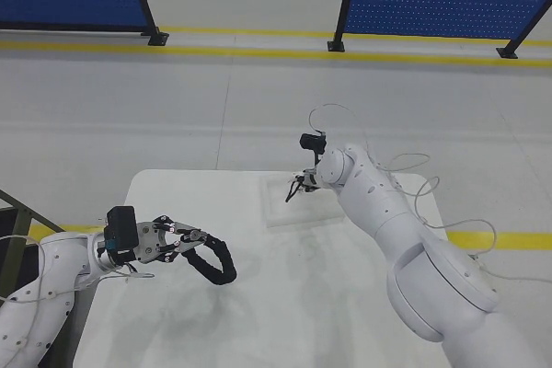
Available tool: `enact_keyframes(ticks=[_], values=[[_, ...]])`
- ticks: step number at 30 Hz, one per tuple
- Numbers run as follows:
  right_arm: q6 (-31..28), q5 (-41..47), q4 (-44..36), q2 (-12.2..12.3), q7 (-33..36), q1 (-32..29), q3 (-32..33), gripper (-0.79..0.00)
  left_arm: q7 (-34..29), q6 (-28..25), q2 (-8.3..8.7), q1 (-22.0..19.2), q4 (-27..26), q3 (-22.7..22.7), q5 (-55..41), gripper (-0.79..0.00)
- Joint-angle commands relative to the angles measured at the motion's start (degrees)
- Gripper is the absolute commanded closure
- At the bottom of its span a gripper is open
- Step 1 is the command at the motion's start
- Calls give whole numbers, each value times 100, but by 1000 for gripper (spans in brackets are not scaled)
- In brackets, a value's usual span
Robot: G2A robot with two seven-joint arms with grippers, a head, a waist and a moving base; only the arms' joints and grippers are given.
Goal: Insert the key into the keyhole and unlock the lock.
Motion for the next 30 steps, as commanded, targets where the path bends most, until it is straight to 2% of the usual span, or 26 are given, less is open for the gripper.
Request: enact_keyframes(ticks=[1,6,13,19,30], values=[[84,97,40,0,43,12,64,-348,0,0,0,0,0,0,0,0],[547,368,106,-11,237,43,237,-332,0,0,0,0,0,0,0,0],[773,487,18,-54,383,-68,330,-299,0,0,0,0,0,0,0,0],[1049,525,35,-107,365,-98,383,-274,0,0,0,0,0,0,0,0],[1213,533,132,-180,86,-103,474,-240,0,0,0,0,0,0,0,0]])
